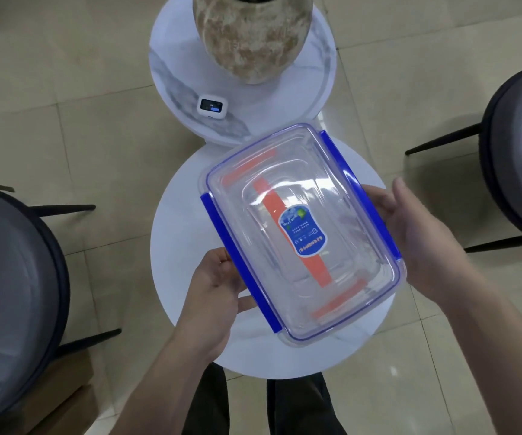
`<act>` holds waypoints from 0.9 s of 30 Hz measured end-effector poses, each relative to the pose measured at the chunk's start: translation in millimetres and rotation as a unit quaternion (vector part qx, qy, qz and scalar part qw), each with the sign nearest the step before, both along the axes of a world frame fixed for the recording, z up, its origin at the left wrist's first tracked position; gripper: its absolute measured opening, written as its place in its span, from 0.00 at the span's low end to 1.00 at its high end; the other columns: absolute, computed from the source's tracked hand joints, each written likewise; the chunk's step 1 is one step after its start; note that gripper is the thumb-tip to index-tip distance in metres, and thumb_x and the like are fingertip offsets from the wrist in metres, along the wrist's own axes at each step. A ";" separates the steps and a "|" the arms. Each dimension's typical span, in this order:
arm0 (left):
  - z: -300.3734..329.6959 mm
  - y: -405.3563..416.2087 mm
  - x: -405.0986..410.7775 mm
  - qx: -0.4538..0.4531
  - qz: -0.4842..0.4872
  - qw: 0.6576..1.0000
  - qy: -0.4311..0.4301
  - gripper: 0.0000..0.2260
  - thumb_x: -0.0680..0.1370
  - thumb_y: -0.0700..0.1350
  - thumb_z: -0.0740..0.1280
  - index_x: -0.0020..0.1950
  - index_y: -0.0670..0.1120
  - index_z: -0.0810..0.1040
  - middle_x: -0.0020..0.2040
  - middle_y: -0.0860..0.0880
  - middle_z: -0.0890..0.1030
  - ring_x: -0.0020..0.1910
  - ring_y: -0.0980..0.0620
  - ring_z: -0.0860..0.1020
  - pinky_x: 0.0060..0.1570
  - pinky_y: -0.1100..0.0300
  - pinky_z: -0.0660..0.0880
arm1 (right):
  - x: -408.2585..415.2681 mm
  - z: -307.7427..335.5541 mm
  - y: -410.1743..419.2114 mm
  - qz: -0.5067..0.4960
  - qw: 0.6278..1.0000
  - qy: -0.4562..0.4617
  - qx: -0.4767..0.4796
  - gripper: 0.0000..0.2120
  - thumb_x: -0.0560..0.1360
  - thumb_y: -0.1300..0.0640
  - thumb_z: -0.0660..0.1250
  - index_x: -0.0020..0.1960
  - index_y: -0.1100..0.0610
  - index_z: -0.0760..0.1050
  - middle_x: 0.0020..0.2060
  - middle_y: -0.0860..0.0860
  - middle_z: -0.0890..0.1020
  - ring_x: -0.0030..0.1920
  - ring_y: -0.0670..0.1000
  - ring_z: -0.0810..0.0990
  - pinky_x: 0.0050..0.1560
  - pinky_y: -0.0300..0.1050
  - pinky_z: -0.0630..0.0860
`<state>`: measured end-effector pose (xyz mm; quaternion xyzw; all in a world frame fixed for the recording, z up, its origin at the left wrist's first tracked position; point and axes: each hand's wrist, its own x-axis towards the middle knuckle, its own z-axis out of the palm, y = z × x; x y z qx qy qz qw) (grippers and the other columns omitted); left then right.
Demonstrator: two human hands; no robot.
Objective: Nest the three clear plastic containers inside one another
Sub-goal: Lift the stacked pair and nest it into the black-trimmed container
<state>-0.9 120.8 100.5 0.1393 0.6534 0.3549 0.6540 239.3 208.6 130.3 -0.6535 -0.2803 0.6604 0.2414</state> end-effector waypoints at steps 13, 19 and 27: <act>-1.7 5.3 9.8 -0.009 -0.007 1.000 0.003 0.11 0.79 0.39 0.70 0.61 0.45 0.77 0.53 0.49 0.87 0.48 0.52 0.88 0.37 0.57 0.85 | -5.3 -30.9 -76.5 -0.139 0.985 -0.067 0.081 0.23 0.58 0.43 0.80 0.48 0.53 0.81 0.37 0.47 0.86 0.43 0.56 0.86 0.36 0.43 0.84; -2.2 16.4 12.9 -0.007 0.003 1.000 -0.002 0.10 0.78 0.39 0.71 0.59 0.47 0.78 0.50 0.51 0.88 0.47 0.51 0.88 0.36 0.57 0.85 | -2.8 -33.6 -66.7 -0.130 0.982 -0.103 0.088 0.10 0.70 0.54 0.74 0.51 0.52 0.82 0.40 0.48 0.87 0.42 0.53 0.87 0.37 0.42 0.83; -13.3 37.0 33.0 -0.012 0.003 1.000 -0.020 0.09 0.79 0.34 0.69 0.59 0.41 0.76 0.56 0.40 0.85 0.50 0.42 0.86 0.34 0.61 0.82 | 14.6 -42.6 -52.0 -0.116 0.981 -0.104 0.115 0.06 0.75 0.67 0.69 0.50 0.59 0.79 0.36 0.48 0.83 0.36 0.45 0.83 0.36 0.38 0.80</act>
